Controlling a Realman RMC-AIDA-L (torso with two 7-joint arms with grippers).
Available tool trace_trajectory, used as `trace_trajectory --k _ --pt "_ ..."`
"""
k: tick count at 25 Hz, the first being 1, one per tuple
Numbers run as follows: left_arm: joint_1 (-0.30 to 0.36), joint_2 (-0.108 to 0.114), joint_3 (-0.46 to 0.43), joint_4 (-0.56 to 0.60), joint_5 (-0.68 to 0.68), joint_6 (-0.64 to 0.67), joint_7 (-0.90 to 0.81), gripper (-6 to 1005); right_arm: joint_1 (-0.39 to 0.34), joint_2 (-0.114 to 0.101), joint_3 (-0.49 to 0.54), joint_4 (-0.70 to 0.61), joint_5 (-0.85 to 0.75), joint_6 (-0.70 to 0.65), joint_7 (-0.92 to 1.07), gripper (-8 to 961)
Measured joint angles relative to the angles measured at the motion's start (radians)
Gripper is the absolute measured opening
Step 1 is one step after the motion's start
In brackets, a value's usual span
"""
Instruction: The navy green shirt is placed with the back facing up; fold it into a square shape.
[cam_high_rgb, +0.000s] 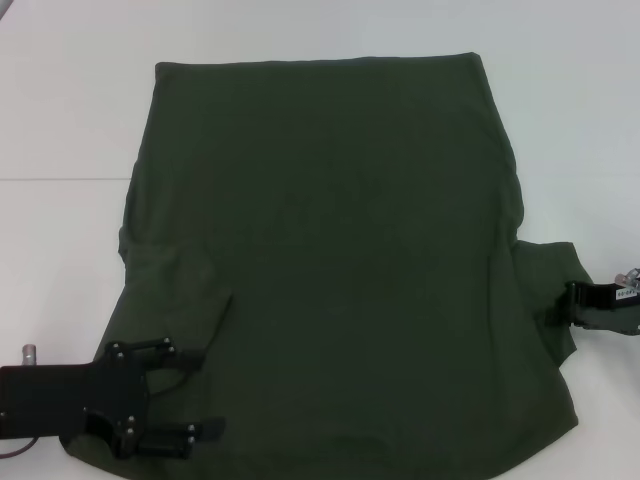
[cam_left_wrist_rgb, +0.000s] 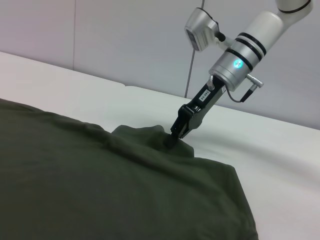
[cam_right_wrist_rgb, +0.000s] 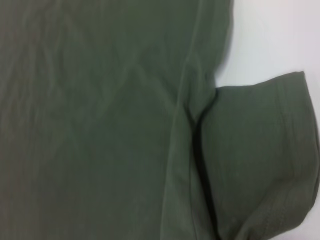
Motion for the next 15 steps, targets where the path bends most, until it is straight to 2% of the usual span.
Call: trace_trajectory --k 2,15 --pt "0.000 0.000 0.000 0.000 -0.001 0.000 0.000 876 0.000 -0.002 -0.001 -0.001 0.000 -0.007 -0.011 54" --pt "0.001 0.001 -0.001 -0.012 -0.007 -0.010 0.000 875 -0.017 -0.013 0.000 -0.034 0.000 -0.056 -0.039 20"
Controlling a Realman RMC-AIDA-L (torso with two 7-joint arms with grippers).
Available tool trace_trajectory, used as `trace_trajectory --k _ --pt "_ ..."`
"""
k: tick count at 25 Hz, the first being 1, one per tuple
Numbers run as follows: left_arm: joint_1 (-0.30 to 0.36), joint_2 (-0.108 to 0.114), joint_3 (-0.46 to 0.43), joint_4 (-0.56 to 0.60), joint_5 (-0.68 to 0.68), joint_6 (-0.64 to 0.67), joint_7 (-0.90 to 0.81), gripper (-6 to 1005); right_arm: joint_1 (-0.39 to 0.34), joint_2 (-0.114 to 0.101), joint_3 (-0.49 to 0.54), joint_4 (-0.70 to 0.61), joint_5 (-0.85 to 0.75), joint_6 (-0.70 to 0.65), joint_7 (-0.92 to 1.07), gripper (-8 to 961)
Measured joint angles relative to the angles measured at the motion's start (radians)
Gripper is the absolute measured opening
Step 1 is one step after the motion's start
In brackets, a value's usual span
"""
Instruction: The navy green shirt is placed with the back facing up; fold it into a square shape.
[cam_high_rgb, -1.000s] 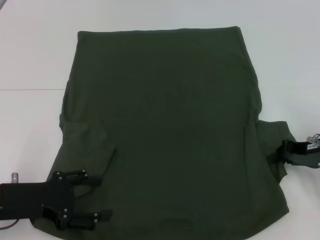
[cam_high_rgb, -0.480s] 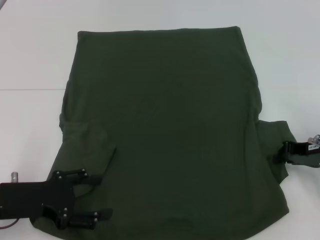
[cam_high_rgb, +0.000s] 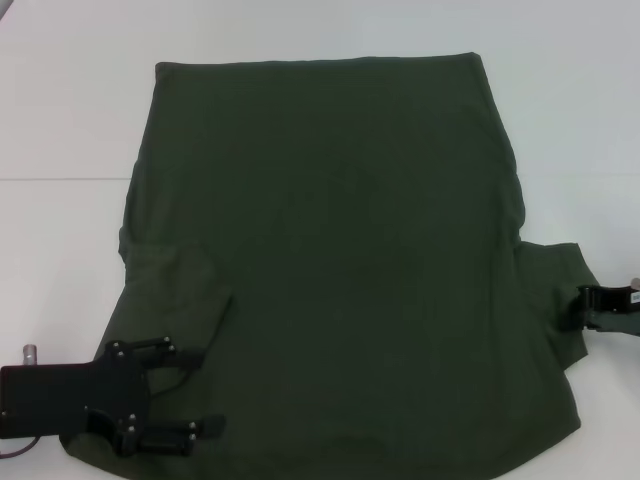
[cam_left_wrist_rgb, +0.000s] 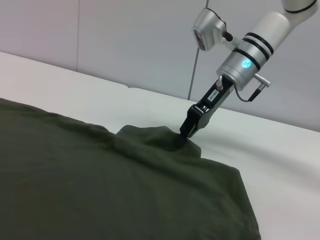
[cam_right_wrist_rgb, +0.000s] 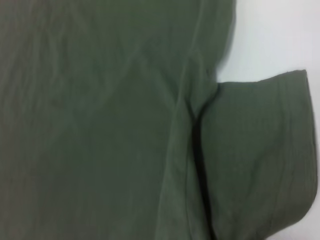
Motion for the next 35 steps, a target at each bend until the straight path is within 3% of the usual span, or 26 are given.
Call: trace_trajectory --k 10,28,35 --pt "0.001 0.001 -0.002 -0.002 0.000 -0.005 0.000 876 -0.047 -0.007 0.015 -0.137 0.011 -0.086 0.000 20" --pt "0.003 0.004 -0.003 -0.001 -0.002 -0.004 -0.015 875 -0.061 -0.022 0.017 -0.299 0.017 -0.188 -0.023 21" --pt "0.003 0.004 -0.004 -0.001 -0.002 -0.005 -0.015 876 -0.037 -0.009 -0.023 -0.296 0.023 -0.196 -0.046 20"
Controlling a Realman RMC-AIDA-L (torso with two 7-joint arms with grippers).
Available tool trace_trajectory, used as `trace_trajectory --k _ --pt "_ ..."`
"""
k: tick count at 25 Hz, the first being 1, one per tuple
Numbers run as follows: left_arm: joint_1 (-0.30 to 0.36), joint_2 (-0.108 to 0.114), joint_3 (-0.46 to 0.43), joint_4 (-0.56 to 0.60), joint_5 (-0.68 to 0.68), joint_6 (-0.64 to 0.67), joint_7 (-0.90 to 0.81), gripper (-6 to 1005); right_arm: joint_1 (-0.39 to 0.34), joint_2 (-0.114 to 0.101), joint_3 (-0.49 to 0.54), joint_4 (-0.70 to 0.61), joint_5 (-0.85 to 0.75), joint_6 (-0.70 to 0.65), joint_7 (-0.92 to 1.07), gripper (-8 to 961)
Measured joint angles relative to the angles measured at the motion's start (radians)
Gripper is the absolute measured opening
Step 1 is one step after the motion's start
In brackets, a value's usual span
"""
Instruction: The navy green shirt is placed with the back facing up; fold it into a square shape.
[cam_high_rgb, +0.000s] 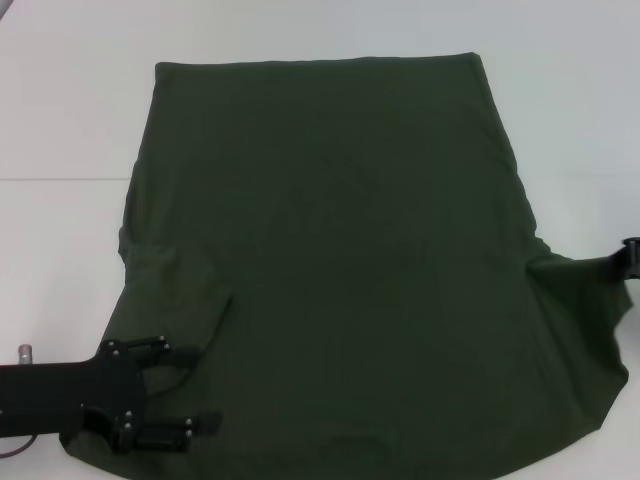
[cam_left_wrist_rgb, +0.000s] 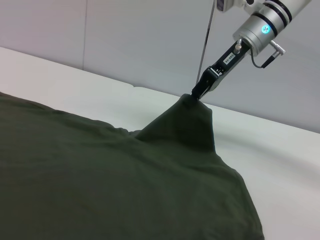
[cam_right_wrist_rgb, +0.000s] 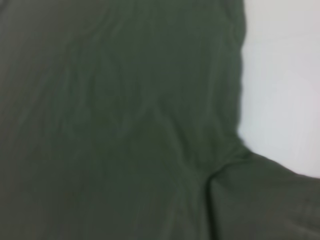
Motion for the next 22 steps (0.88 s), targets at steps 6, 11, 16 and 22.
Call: trace_trajectory --k 6,11,16,22 --pt "0.001 0.000 0.000 0.000 0.001 -0.004 0.000 875 0.036 0.023 -0.057 0.004 0.006 0.004 -0.004 20" --pt "0.002 0.000 0.000 0.000 0.000 -0.005 0.000 876 0.073 0.046 -0.111 0.010 0.006 0.011 -0.002 20" --pt "0.001 0.000 0.000 0.000 0.000 -0.006 0.000 876 0.095 0.059 -0.132 0.013 0.004 0.020 0.004 21" --pt "0.001 0.000 0.000 0.000 0.000 -0.007 0.000 876 0.099 0.066 -0.144 0.025 0.005 0.025 0.004 21"
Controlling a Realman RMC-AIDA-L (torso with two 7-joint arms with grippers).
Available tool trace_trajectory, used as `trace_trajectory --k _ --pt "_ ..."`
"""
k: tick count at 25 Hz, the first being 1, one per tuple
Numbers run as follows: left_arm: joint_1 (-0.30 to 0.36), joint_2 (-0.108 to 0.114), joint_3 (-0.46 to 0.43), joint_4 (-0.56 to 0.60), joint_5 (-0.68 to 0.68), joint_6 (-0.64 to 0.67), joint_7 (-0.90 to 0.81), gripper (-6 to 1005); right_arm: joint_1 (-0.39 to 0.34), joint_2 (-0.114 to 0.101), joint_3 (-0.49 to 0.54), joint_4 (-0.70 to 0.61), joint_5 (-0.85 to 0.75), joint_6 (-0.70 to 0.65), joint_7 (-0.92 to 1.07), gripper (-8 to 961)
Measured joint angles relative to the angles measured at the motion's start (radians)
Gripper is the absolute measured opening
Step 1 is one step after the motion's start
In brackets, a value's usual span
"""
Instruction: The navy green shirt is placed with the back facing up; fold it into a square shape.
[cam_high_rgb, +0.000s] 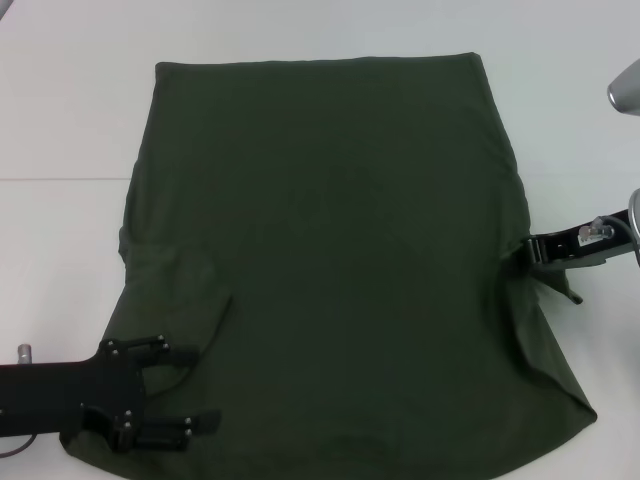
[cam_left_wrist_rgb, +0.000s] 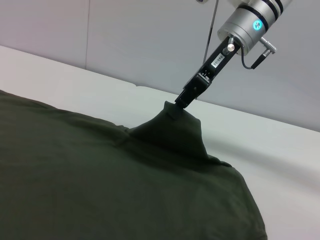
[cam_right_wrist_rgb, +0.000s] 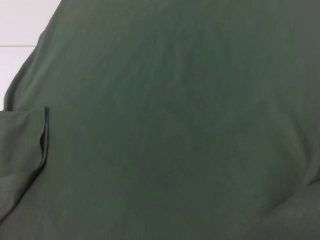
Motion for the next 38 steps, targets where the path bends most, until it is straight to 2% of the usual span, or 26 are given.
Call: trace_trajectory --k 6,14,21,25,28,33,36,38 --pt "0.001 -0.003 0.000 0.000 0.000 -0.001 0.000 875 0.003 0.005 -0.001 0.007 0.001 0.009 0.001 21" --pt "0.003 -0.005 0.000 0.000 0.000 -0.001 0.000 875 0.023 -0.006 0.000 0.053 0.007 0.003 0.017 35" --pt "0.007 -0.005 -0.002 0.000 0.000 -0.001 -0.001 876 0.004 -0.017 0.006 0.054 0.137 -0.025 -0.002 297" --pt "0.008 -0.006 -0.003 0.000 0.000 -0.001 -0.008 875 -0.031 -0.024 0.024 0.059 0.180 -0.027 0.002 495" --pt "0.009 -0.006 -0.008 0.000 0.000 0.002 -0.009 875 -0.072 -0.028 0.075 0.083 0.221 -0.032 -0.008 602" --pt "0.008 -0.006 -0.033 0.000 0.000 0.008 -0.009 875 -0.198 -0.033 0.174 0.162 0.455 -0.074 -0.129 787" --pt "0.004 -0.006 -0.058 0.000 -0.003 0.018 -0.010 876 -0.277 -0.045 0.235 0.275 0.631 -0.123 -0.249 905" --pt "0.002 -0.006 -0.069 0.000 -0.013 0.031 -0.011 876 -0.317 -0.060 0.264 0.365 0.702 -0.147 -0.323 905"
